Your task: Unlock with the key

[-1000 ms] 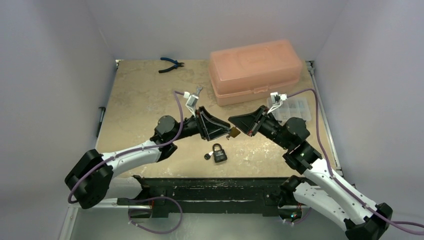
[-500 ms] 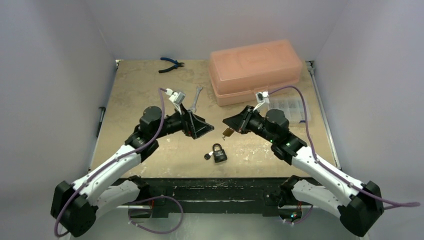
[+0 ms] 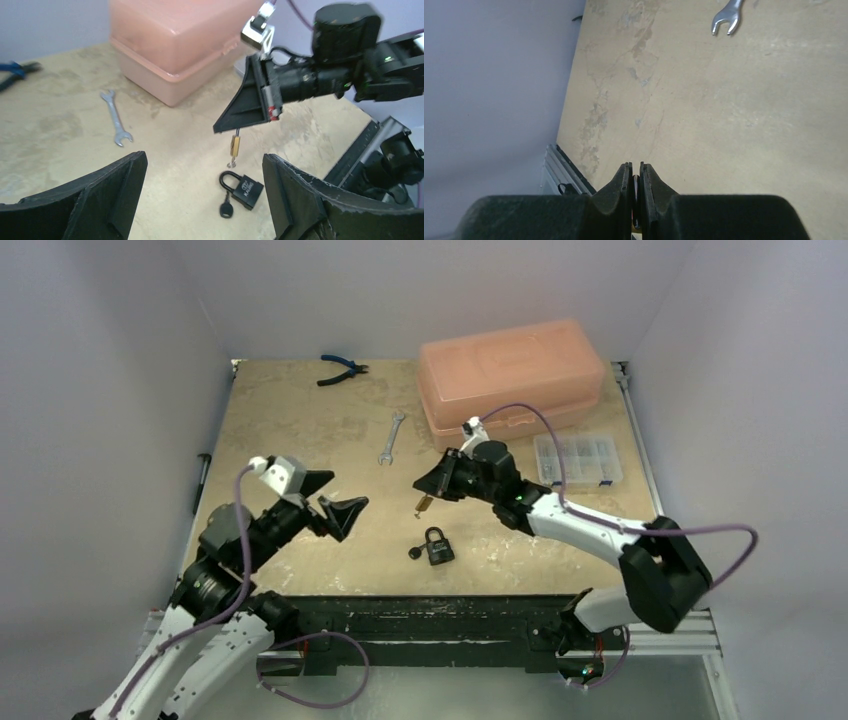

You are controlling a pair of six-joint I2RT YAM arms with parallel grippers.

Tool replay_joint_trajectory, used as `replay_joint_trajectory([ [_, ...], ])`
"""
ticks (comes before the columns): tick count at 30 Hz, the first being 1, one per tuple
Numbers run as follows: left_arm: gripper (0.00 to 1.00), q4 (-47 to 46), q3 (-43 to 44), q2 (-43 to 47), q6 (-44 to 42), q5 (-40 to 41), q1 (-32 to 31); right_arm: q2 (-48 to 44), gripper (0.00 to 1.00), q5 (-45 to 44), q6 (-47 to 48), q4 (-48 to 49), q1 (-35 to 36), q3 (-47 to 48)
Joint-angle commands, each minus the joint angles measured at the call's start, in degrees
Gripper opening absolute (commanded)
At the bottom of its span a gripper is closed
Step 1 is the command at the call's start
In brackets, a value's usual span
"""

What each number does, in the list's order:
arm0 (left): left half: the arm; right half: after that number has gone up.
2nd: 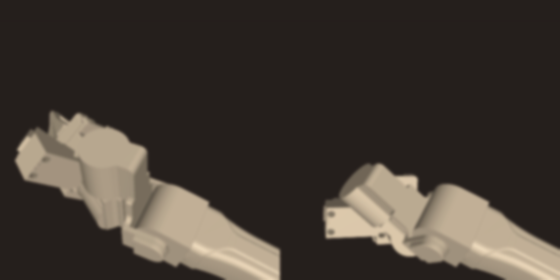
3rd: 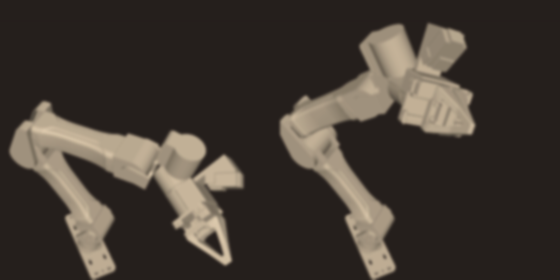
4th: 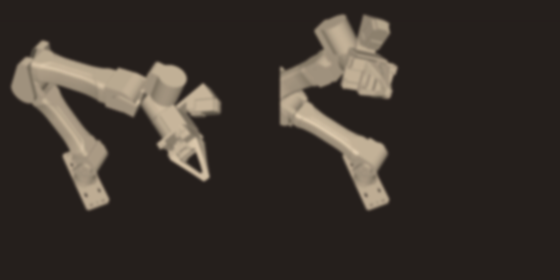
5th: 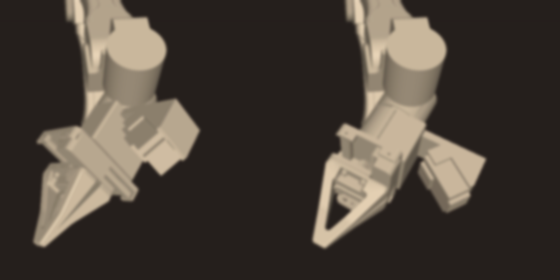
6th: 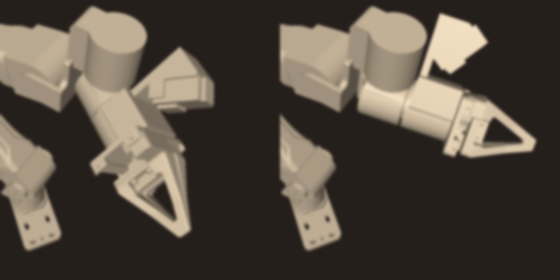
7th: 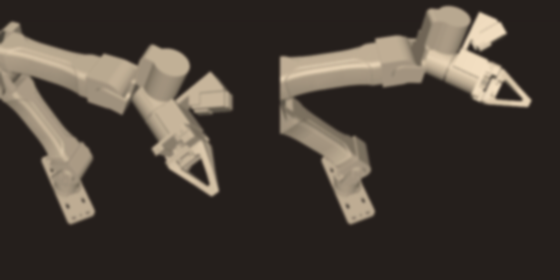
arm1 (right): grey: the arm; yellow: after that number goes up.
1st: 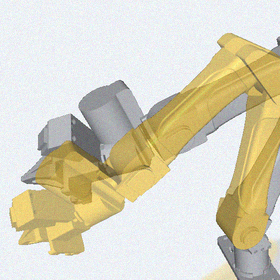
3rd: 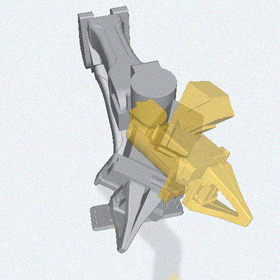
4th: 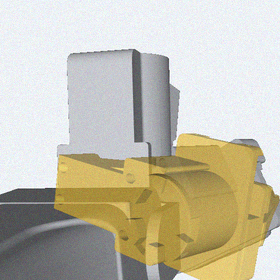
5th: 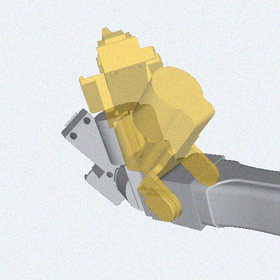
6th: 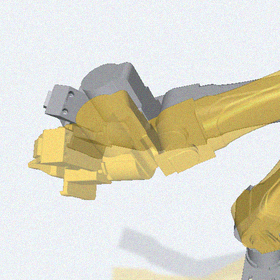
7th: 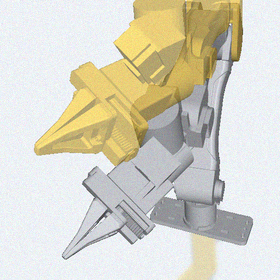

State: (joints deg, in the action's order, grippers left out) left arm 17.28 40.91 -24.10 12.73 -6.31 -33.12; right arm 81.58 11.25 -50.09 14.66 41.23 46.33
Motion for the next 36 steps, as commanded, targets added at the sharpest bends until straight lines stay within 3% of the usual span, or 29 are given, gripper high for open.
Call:
replay_joint_trajectory([
  [1,0.94,1.8,-2.7,7.9,-1.6,5.6,0.3,7.5,0.00,0.9,-1.7,6.5,2.0,7.6],
  [7,0.97,3.7,-5.0,15.6,-1.9,4.8,0.2,18.5,0.00,2.8,-1.3,7.9,4.2,16.4],
  [16,0.96,5.8,-4.3,15.8,-3.8,8.2,0.3,33.7,0.00,4.5,-2.0,6.5,6.2,27.8],
  [23,0.96,5.8,-4.6,15.8,-4.1,8.1,0.3,41.5,0.00,0.7,-1.8,-2.2,7.0,36.0],
  [36,0.96,5.5,-5.0,15.3,-4.4,7.4,0.3,51.1,0.00,0.7,-1.1,-3.0,7.0,46.0],
])
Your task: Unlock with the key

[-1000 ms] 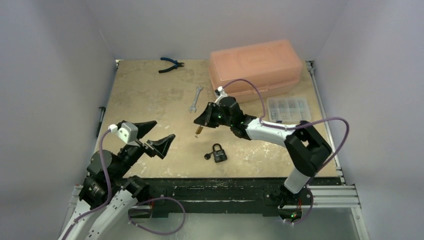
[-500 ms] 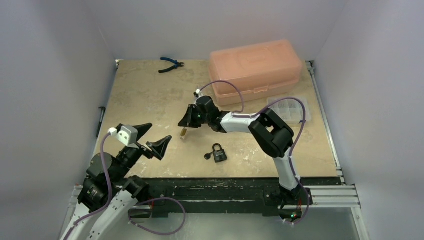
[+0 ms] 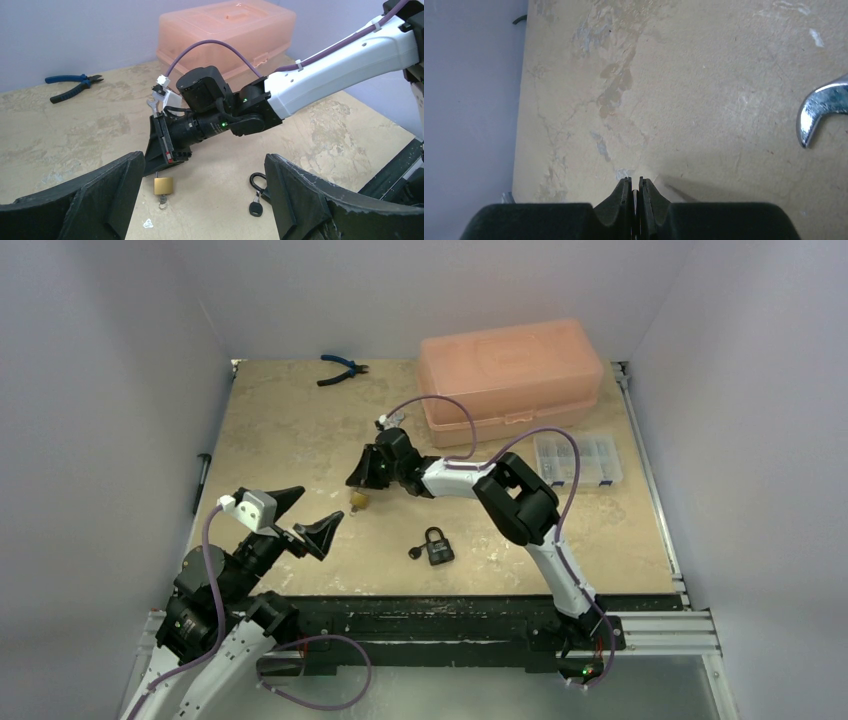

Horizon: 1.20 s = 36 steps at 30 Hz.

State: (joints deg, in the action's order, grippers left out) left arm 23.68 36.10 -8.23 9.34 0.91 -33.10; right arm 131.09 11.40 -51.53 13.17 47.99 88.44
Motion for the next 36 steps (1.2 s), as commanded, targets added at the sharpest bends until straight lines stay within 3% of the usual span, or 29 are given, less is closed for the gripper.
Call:
replay_joint_trajectory([
  [1,0.96,-0.9,-0.1,-0.6,-1.0,0.2,0.3,2.1,0.00,0.8,0.5,-1.6,0.3,4.5],
  [3,0.96,-0.9,-0.1,-0.5,-1.1,0.2,0.3,2.7,0.03,1.5,0.9,-1.6,0.3,5.2],
  [4,0.96,-0.9,-0.1,-0.5,-1.2,0.2,0.3,2.8,0.09,1.6,1.1,-1.8,0.3,5.5],
  [6,0.96,-1.0,-0.2,-0.5,-1.1,0.2,0.3,2.9,0.26,1.8,1.4,-2.3,0.3,5.6],
  [12,0.96,-1.0,-0.2,-0.5,-1.2,0.1,0.3,1.1,0.66,0.7,1.9,-2.7,0.3,3.5],
  [18,0.96,-1.2,-0.3,-0.7,-1.3,0.0,0.5,-2.4,0.77,-1.1,2.0,-3.6,0.3,-1.1],
  [21,0.96,-1.2,-0.3,-0.8,-1.3,-0.3,0.5,-4.0,0.97,-4.2,2.1,-7.1,0.3,-2.4],
  [36,0.96,-1.4,-0.5,-1.5,-1.5,-0.6,1.0,-11.1,0.99,-16.8,5.6,-24.2,1.7,-2.9],
])
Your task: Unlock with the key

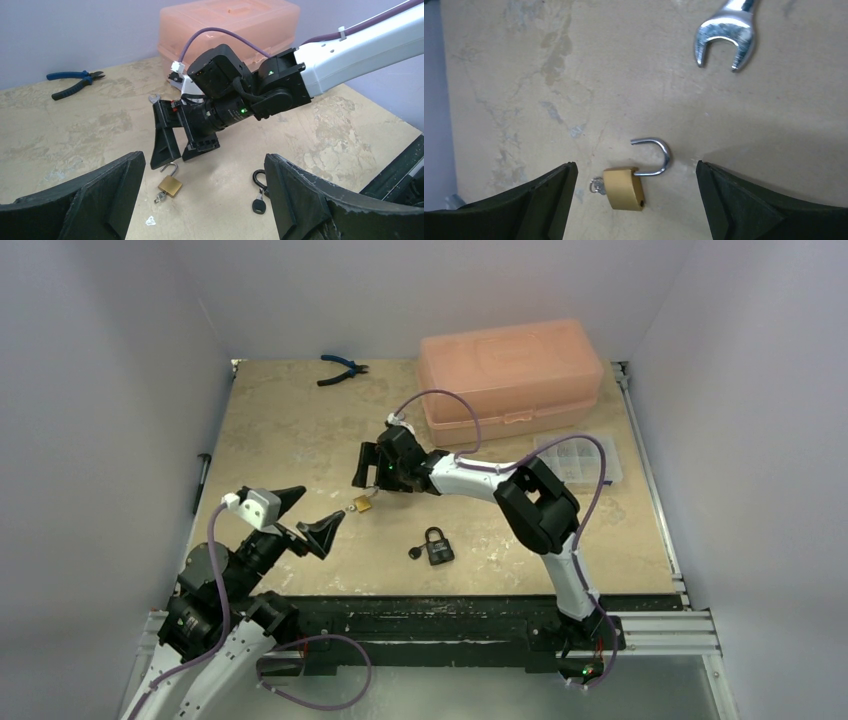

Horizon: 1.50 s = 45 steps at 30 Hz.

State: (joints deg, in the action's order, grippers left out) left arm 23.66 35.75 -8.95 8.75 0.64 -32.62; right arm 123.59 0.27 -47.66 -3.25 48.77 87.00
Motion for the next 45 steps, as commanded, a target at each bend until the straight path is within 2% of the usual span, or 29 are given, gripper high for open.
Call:
replay_joint_trajectory([
  [1,0.96,-1.4,-0.2,-0.8,-0.8,-0.4,0.6,-4.2,0.99,-6.3,2.0,-8.1,1.2,-1.9],
  [15,0.95,-1.5,-0.4,-1.8,-0.6,-0.4,0.5,-14.9,0.99,-17.1,3.2,-19.2,6.2,-6.3],
  [23,0.95,-1.4,-0.2,-2.2,-0.1,-0.4,0.5,-23.0,0.99,-24.2,-3.7,-29.4,9.8,-15.6],
  [33,0.95,-1.3,-0.2,-2.7,0.0,-0.4,0.5,-28.8,0.99,-26.9,-12.9,-36.6,14.7,-24.9],
  [40,0.94,-0.9,0.1,-2.5,0.1,-0.4,0.5,-25.3,0.91,-27.1,-14.0,-36.5,16.2,-23.7],
  [45,0.94,-0.8,0.0,-2.3,0.1,-0.4,0.6,-23.3,0.70,-27.6,-14.2,-36.2,16.4,-23.3],
])
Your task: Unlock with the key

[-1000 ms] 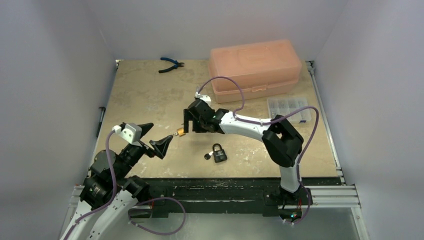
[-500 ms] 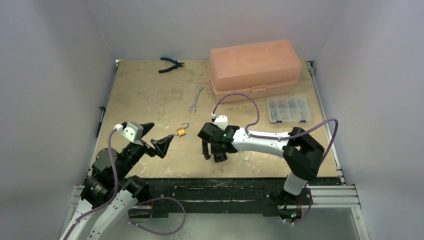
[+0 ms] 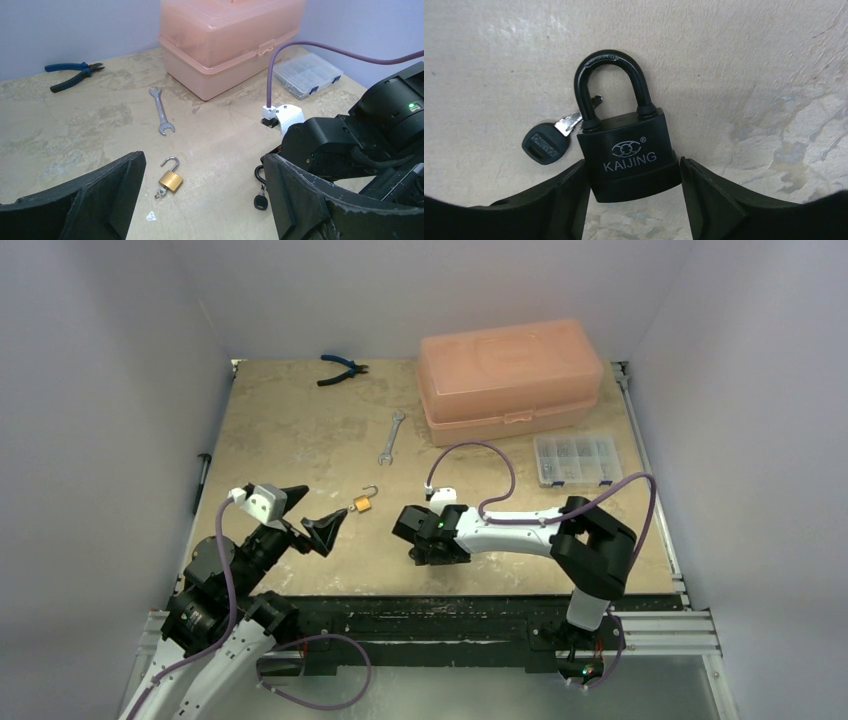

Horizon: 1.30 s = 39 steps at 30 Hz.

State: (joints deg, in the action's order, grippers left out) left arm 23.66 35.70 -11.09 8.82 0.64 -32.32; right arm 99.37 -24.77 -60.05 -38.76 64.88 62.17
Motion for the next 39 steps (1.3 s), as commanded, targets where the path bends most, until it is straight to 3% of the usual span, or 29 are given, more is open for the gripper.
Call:
replay_joint_trajectory([
  [1,0.94,-0.8,0.1,-0.2,0.1,-0.4,0.3,1.3,0.66,-2.7,-1.8,-0.9,0.3,1.7],
  [6,0.94,-0.8,0.1,-0.1,0.1,-0.4,0.3,1.2,0.35,-4.0,-1.7,-3.1,0.3,3.0],
  [10,0.94,-0.8,0.1,-0.1,0.1,-0.4,0.3,-0.9,0.26,-3.4,0.4,-3.5,0.4,4.6],
  [27,0.94,-0.1,1.0,-1.0,1.7,0.3,0.2,-16.1,0.23,4.4,2.5,-3.6,0.1,12.2],
  [33,0.91,2.3,5.3,-4.9,12.9,6.6,0.3,-19.9,0.22,7.6,1.9,-4.5,0.1,14.3],
  [39,0.84,4.6,10.6,-14.4,29.2,6.0,0.2,-25.3,0.22,11.3,-1.7,-0.1,0.1,13.5],
])
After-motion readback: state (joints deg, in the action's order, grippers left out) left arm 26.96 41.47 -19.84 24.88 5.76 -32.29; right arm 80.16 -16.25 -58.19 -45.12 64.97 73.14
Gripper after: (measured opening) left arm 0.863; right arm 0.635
